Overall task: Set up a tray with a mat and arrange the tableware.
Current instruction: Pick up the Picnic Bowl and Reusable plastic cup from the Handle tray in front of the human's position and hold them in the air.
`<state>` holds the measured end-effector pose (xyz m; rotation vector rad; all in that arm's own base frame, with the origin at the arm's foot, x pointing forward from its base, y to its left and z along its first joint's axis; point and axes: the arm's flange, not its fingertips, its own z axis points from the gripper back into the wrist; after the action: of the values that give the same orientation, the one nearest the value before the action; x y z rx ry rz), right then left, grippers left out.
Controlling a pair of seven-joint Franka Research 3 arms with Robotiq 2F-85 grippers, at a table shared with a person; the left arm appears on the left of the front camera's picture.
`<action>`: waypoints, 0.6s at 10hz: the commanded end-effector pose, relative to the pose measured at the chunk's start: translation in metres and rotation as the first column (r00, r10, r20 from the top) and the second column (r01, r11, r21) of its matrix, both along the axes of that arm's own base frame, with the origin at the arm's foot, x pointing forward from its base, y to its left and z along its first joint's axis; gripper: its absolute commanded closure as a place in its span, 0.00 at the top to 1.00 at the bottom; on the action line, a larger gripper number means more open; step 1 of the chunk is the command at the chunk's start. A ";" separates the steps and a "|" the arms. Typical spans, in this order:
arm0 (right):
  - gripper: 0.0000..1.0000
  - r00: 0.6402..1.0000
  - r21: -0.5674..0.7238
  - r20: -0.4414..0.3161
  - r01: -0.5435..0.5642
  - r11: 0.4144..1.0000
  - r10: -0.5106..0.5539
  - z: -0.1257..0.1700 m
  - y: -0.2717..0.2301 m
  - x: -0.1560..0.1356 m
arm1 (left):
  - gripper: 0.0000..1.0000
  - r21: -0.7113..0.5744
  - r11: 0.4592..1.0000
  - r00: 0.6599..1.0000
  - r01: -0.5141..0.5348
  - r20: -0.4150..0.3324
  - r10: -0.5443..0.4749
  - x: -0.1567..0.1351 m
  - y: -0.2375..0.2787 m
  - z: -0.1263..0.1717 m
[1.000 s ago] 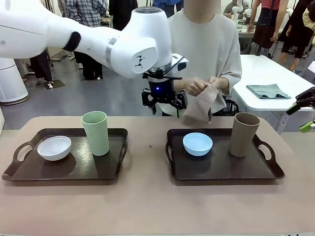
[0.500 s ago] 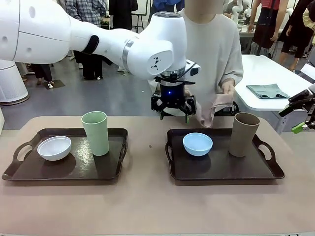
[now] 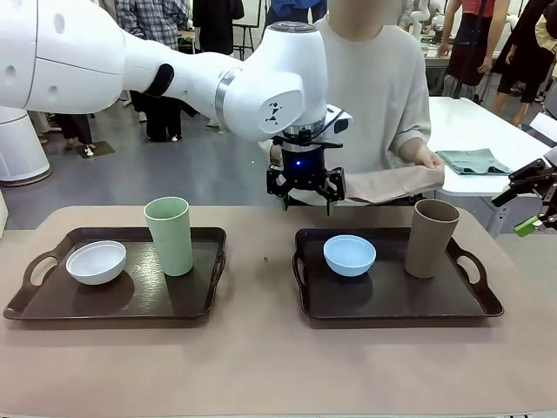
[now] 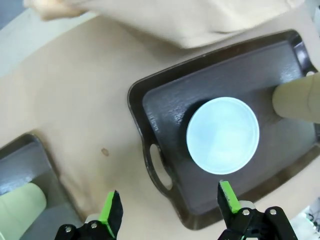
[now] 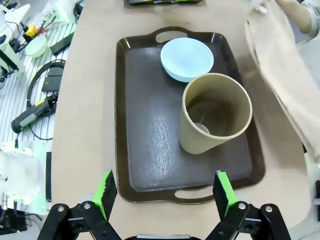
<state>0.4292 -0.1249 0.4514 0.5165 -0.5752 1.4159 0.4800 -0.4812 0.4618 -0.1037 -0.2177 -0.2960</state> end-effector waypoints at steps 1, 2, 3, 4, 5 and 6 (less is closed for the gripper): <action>1.00 1.000 0.032 -0.005 0.022 0.999 -0.022 -0.019 -0.011 0.028 | 1.00 -0.051 0.999 0.998 -0.008 0.054 0.011 -0.014 -0.007 -0.019; 1.00 0.998 0.045 0.012 0.055 0.997 -0.056 -0.025 -0.016 0.038 | 1.00 -0.062 0.998 0.998 0.014 0.062 -0.010 -0.018 -0.011 -0.022; 1.00 0.999 0.040 0.005 0.050 0.998 -0.051 -0.036 -0.020 0.043 | 1.00 -0.086 0.996 0.998 0.026 0.055 -0.022 -0.024 -0.018 -0.035; 1.00 0.999 0.056 0.010 0.042 0.998 -0.043 -0.043 -0.019 0.050 | 1.00 -0.108 0.994 0.999 0.025 0.022 -0.023 -0.024 -0.022 -0.043; 1.00 1.000 0.080 -0.001 0.009 0.997 -0.009 -0.052 -0.016 0.055 | 1.00 -0.130 0.991 1.000 0.021 -0.003 -0.021 -0.027 -0.027 -0.055; 1.00 1.000 0.096 -0.007 -0.015 0.995 0.016 -0.058 -0.012 0.062 | 1.00 -0.122 0.992 1.000 0.015 -0.019 -0.017 -0.023 -0.029 -0.060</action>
<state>0.4816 -0.1384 0.3962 0.5685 -0.6026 1.3689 0.4563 -0.5142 0.4050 -0.2100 -0.2253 -0.3278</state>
